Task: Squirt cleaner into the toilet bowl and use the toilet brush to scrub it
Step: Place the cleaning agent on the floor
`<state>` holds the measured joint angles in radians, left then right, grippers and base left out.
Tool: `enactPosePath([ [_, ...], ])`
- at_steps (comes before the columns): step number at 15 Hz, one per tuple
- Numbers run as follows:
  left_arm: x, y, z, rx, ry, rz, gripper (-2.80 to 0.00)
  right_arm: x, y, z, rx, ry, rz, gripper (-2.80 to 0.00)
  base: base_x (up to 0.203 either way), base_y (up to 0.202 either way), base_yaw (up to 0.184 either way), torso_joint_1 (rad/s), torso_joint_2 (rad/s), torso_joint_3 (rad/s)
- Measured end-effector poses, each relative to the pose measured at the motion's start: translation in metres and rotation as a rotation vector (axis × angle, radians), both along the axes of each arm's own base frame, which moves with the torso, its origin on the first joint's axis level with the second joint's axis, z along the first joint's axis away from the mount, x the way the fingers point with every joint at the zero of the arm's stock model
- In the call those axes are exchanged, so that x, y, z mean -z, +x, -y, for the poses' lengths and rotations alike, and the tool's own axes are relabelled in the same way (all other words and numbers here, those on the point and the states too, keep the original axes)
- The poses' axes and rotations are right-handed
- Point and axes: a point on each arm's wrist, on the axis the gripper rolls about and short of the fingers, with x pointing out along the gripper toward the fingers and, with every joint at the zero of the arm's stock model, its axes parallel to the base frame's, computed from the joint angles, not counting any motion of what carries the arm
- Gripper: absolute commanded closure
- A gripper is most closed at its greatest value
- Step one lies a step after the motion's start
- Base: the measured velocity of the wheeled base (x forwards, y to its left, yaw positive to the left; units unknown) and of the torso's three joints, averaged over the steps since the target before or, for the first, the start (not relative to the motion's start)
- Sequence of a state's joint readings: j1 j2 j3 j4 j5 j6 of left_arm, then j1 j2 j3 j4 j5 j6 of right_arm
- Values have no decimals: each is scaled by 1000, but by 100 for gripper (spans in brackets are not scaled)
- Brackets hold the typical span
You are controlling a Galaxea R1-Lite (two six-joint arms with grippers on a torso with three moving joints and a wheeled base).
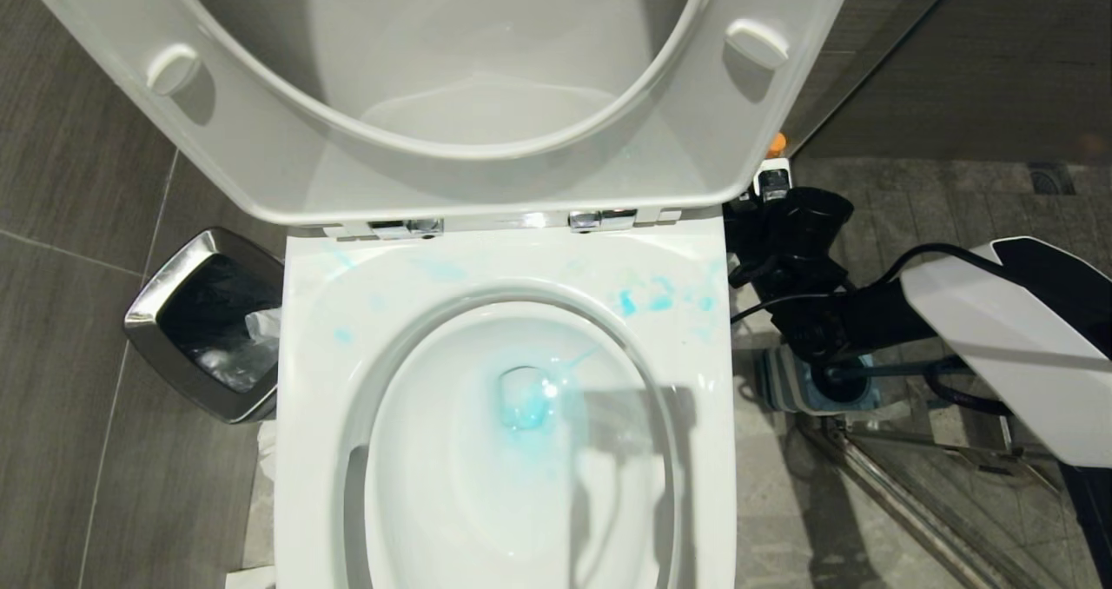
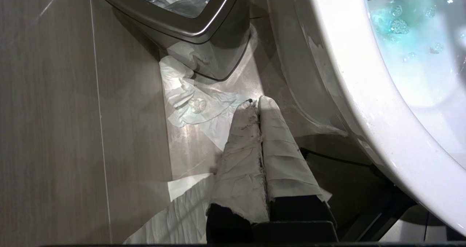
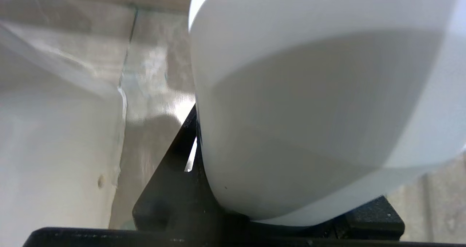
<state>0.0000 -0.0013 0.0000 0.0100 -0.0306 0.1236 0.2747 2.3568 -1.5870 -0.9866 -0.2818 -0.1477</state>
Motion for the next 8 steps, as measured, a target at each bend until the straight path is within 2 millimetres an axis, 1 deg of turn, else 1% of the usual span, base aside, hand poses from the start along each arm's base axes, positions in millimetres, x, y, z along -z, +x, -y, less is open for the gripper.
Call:
enactPosePath([
  [3,0,0,0,0,-6,0,0,1,0,0,0,-1,-4,0,0,0,0,6,2,39],
  [8,0,0,0,-2,-14,1,0,3,1,0,0,0,-8,0,0,0,0,0,0,0],
])
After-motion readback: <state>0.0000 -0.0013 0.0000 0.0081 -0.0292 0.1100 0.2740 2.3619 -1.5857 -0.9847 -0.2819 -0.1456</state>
